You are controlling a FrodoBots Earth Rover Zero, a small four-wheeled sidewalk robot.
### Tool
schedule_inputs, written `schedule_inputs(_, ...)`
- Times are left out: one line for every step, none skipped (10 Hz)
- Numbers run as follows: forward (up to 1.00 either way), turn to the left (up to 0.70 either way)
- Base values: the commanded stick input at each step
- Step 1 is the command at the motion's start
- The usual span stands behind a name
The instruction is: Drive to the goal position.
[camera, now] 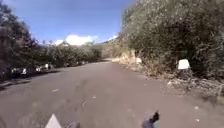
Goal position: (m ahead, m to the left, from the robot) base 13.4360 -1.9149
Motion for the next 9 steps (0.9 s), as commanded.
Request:
schedule_inputs(0.5,0.0)
schedule_inputs(0.5,0.0)
schedule_inputs(0.5,0.0)
schedule_inputs(0.5,0.0)
schedule_inputs(0.5,0.0)
schedule_inputs(0.5,0.0)
schedule_inputs(0.5,0.0)
schedule_inputs(0.5,0.0)
schedule_inputs(0.5,0.0)
